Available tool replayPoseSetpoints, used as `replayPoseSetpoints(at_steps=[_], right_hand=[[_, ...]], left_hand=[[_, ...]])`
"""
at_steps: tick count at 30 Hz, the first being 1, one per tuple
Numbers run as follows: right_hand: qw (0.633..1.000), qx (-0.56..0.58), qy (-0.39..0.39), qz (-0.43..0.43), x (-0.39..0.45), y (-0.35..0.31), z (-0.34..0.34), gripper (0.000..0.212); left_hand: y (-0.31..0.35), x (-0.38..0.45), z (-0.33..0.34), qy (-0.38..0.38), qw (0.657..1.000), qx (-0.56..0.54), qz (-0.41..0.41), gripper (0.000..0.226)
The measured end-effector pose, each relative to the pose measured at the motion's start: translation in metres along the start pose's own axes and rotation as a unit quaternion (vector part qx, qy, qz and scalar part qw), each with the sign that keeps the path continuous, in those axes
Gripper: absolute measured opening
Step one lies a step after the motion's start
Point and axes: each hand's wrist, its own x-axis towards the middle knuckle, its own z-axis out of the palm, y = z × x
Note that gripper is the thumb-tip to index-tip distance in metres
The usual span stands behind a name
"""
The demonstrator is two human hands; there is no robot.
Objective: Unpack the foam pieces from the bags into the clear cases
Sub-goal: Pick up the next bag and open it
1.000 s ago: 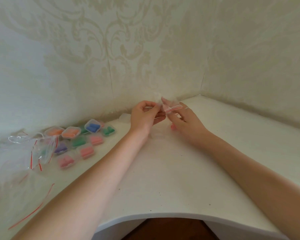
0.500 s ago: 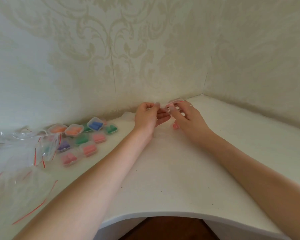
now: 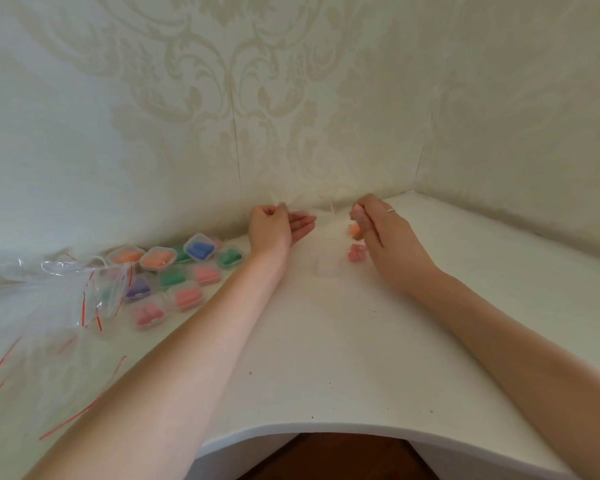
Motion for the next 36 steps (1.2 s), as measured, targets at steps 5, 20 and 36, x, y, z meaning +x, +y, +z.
replayPoseSetpoints(at_steps=[5, 20, 36], right_hand=[[0.99, 0.111, 0.005, 0.084, 0.001, -0.002, 0.006, 0.021], [0.983, 0.135, 0.006, 0.121, 0.038, -0.052, 0.022, 0.032], [0.993, 0.095, -0.054, 0.043, 0.049, -0.1, 0.061, 0.034]], left_hand=[[0.003, -0.01, -0.003, 0.009, 0.993, 0.081, 0.082, 0.024], [0.1, -0.076, -0.031, 0.091, 0.907, 0.29, 0.293, 0.02], [0.122, -0.095, -0.231, 0.291, 0.683, 0.609, 0.28, 0.036]])
